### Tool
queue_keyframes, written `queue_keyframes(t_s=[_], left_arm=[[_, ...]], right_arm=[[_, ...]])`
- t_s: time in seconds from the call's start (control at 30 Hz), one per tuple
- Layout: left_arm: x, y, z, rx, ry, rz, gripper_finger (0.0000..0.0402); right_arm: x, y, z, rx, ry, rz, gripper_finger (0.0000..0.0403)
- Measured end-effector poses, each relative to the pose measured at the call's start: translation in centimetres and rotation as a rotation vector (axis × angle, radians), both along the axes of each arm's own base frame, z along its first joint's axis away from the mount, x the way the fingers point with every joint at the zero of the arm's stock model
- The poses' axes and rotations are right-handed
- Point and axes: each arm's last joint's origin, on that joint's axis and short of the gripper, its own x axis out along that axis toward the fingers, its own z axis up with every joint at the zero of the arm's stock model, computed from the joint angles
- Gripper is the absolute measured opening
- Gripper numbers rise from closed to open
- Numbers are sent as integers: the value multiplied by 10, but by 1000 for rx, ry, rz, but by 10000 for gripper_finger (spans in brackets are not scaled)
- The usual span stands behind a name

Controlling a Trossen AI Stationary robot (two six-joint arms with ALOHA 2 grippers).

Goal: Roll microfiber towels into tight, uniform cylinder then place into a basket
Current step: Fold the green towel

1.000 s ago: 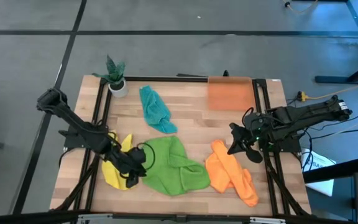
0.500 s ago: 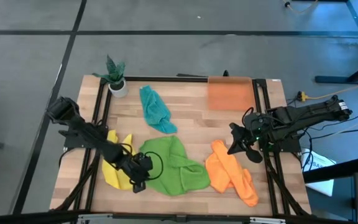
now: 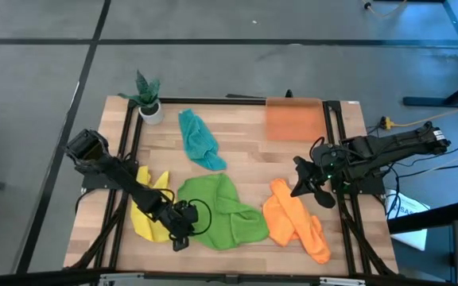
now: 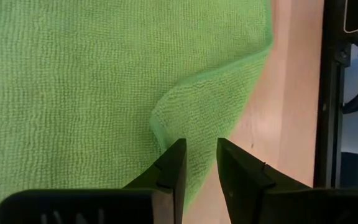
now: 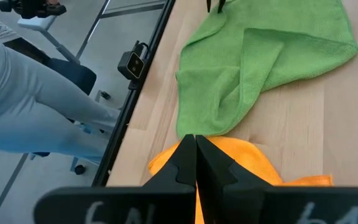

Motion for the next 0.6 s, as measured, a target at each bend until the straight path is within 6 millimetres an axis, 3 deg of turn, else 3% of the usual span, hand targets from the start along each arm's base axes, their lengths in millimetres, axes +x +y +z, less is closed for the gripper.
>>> queue_keyframes(t_s=[0.2,0.6], left_arm=[[-3,2,11,4,-23,-15,80],[-2,11,9,39,12,40,77]], right_arm=[[0,0,0,0,0,0,0],[0,0,0,2,2,-2,0]])
